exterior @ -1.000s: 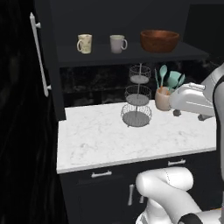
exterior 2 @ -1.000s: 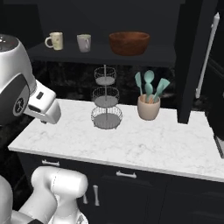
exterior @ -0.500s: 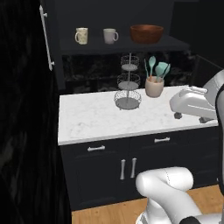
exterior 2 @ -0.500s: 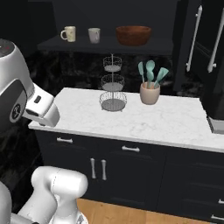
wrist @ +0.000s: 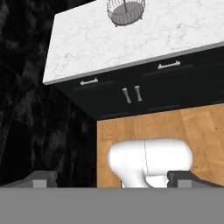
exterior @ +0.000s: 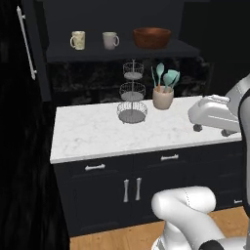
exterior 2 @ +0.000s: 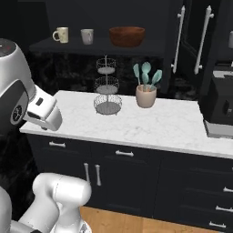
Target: Gather all objects into one cabinet and sort the glasses and bowls to opposite sides.
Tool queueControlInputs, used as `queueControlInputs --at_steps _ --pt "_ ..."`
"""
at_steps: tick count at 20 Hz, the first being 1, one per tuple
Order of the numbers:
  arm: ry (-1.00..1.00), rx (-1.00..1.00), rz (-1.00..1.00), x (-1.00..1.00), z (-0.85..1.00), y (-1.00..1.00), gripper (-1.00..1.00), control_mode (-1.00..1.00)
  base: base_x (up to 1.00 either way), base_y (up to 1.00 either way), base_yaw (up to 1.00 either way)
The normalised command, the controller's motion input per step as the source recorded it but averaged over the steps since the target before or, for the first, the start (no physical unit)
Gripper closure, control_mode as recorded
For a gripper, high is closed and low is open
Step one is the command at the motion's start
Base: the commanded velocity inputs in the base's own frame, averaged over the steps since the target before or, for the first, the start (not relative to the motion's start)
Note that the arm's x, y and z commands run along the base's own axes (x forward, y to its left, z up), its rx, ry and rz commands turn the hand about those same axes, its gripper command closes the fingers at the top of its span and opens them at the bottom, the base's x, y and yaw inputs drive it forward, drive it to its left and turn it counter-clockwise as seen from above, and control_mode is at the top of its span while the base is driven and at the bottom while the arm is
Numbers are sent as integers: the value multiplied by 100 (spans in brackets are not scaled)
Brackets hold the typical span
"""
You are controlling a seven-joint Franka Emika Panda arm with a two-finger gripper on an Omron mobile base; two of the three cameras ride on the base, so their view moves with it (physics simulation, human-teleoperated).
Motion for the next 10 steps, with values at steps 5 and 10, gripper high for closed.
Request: queueControlInputs --at_steps 5,10 --pt "0 0 0 0 0 0 -100 100 -12 -50 0" --pt "0 0 0 0 0 0 -100 100 -8 -60 0"
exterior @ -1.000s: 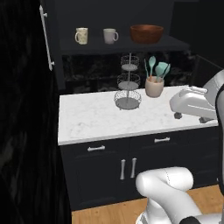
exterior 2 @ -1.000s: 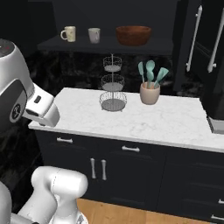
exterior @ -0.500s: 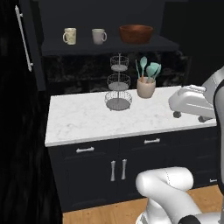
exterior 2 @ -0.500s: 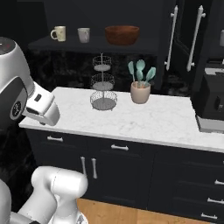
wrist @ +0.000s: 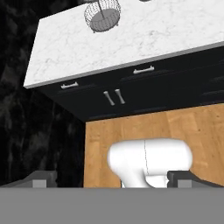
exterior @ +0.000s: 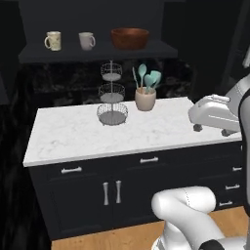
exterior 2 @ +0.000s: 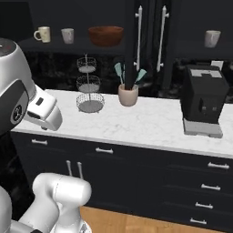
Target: Gather all objects into one cabinet and sort the glasses and bowls to opposite sides.
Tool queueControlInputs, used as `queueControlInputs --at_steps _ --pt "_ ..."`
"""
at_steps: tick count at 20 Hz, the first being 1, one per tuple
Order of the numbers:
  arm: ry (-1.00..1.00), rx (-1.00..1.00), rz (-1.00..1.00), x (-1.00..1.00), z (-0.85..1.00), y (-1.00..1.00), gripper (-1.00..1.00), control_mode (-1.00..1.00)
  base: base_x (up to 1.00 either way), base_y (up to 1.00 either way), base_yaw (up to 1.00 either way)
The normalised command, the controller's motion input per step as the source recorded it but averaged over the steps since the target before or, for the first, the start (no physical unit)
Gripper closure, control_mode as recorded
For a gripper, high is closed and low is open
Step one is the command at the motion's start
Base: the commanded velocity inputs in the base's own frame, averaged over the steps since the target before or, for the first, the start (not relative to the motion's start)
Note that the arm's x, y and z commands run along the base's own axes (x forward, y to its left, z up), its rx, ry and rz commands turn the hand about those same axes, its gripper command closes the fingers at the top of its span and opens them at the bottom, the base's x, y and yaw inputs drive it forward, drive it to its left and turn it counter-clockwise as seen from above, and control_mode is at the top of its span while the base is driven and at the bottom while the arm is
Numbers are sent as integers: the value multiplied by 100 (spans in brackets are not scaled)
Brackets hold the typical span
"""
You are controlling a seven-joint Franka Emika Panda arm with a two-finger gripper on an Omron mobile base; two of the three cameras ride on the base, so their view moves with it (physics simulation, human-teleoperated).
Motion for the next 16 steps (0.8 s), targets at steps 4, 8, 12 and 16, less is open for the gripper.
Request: queueControlInputs --at_steps 4,8,12,16 --pt "0 0 0 0 0 0 -100 100 -3 -66 0" --pt "0 0 0 0 0 0 -100 100 -3 -66 0" --pt "0 0 0 0 0 0 -100 100 -4 -64 0" --pt "0 0 0 0 0 0 -100 100 -8 -67 0"
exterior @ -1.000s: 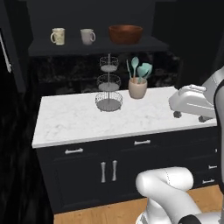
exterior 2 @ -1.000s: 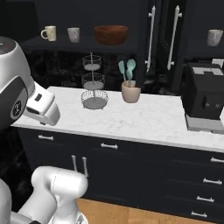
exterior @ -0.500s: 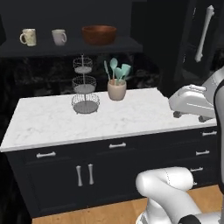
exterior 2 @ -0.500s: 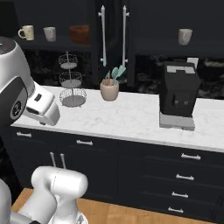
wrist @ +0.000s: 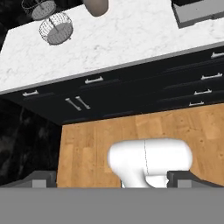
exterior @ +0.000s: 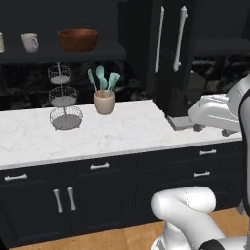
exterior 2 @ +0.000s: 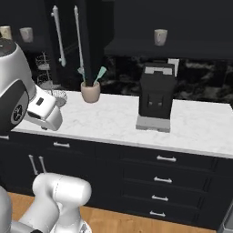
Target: Gather all objects into one cabinet and sort the glasses and bowls to opposite sides.
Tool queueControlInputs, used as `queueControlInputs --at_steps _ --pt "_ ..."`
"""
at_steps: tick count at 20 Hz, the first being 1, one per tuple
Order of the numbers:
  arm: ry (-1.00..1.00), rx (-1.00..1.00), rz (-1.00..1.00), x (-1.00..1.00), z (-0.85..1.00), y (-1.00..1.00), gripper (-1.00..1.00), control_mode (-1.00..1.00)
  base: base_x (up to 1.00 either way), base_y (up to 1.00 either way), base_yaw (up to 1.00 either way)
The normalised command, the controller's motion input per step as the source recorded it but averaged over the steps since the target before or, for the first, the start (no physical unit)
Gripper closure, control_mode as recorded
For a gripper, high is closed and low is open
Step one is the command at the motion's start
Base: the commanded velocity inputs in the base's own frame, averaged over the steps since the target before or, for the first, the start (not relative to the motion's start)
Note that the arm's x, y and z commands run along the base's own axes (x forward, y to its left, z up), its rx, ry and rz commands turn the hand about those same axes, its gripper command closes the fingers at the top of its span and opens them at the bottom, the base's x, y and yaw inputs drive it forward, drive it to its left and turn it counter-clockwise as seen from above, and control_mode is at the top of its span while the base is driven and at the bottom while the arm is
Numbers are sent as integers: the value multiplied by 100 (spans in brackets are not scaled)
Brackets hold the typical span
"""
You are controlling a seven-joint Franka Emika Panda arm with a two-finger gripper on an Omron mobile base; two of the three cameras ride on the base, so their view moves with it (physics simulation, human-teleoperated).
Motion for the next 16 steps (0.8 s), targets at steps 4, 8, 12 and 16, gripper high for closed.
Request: queueControlInputs --at_steps 4,8,12,16 --pt "0 0 0 0 0 0 -100 100 -2 -71 2" --pt "0 0 0 0 0 0 -100 100 0 -66 4" --pt "0 0 0 0 0 0 -100 100 0 -54 0" --pt "0 0 0 0 0 0 -100 100 5 -35 0"
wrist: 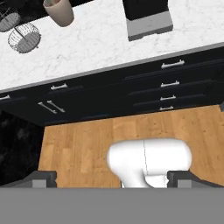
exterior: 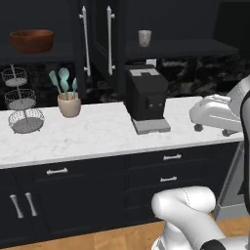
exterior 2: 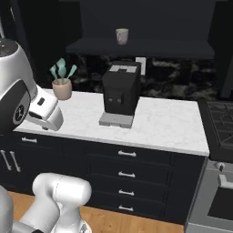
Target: Gather all objects into one cabinet and sort the glasses and bowls to opposite sides.
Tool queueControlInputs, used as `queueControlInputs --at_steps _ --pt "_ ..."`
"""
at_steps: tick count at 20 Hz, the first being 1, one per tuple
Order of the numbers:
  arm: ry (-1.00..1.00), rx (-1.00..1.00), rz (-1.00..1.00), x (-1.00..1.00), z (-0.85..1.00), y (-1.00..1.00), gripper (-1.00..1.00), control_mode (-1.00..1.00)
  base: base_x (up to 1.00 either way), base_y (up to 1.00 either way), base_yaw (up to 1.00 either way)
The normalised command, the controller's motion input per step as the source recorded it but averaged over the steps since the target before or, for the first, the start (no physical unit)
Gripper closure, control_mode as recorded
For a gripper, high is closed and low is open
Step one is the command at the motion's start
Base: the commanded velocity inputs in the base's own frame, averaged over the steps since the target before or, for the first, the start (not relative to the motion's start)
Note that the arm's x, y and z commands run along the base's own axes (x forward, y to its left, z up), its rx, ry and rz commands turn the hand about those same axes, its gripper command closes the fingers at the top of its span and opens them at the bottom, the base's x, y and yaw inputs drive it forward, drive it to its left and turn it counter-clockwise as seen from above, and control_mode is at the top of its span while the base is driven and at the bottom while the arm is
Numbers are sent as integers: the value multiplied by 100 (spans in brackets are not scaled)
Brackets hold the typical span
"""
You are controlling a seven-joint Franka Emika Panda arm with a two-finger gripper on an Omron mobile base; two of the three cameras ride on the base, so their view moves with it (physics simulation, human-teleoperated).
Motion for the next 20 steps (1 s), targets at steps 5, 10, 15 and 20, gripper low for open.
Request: queueControlInputs --at_steps 5,10,15,20 --pt "0 0 0 0 0 0 -100 100 37 -26 -3" --pt "0 0 0 0 0 0 -100 100 61 -29 -6" --pt "0 0 0 0 0 0 -100 100 58 -31 -5" --pt "0 0 0 0 0 0 -100 100 58 -26 -6"
